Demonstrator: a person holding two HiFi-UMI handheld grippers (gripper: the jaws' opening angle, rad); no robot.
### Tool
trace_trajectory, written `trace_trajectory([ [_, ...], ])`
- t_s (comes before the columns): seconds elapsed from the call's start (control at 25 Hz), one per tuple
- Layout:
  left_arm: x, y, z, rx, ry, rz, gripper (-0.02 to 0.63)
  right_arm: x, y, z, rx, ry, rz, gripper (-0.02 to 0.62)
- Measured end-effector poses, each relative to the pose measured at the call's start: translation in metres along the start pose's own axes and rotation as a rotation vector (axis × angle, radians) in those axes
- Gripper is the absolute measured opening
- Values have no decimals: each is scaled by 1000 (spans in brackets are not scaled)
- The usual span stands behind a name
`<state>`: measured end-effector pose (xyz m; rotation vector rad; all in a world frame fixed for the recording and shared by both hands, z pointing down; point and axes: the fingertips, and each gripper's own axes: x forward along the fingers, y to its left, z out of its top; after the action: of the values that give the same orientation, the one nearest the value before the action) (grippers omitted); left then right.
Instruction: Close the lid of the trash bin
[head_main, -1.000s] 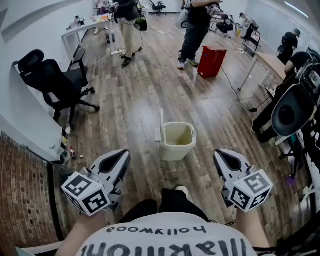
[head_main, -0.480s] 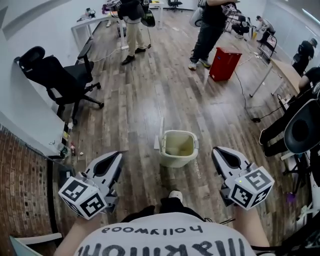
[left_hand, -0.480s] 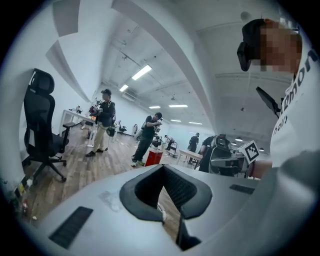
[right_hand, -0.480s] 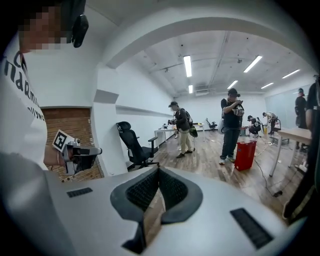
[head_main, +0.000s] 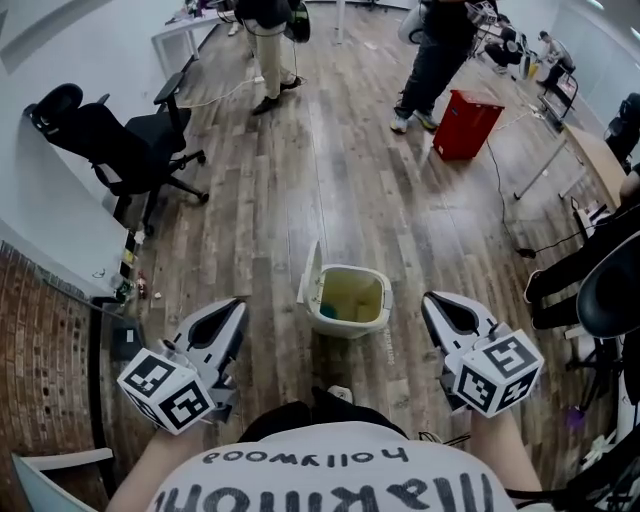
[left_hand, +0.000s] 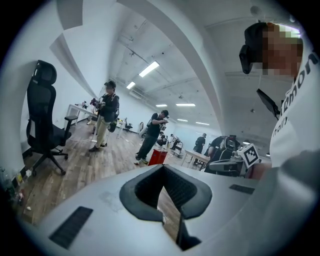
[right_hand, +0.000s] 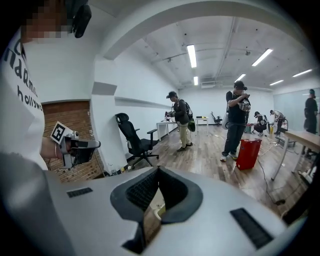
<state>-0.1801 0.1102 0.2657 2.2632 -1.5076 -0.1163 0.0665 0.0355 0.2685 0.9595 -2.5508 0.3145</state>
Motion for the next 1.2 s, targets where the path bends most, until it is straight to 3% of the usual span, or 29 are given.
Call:
trace_trajectory([
  [0.52, 62, -17, -10, -8, 15, 32, 8, 21, -55, -21, 16, 43, 66, 8],
  [1.0, 73, -18, -38, -25, 97, 37, 8, 31, -61, -44, 76, 70, 77, 8],
  [1.2, 93, -17, -40, -27, 128, 4, 8, 35, -67, -54, 110, 94, 65, 8],
])
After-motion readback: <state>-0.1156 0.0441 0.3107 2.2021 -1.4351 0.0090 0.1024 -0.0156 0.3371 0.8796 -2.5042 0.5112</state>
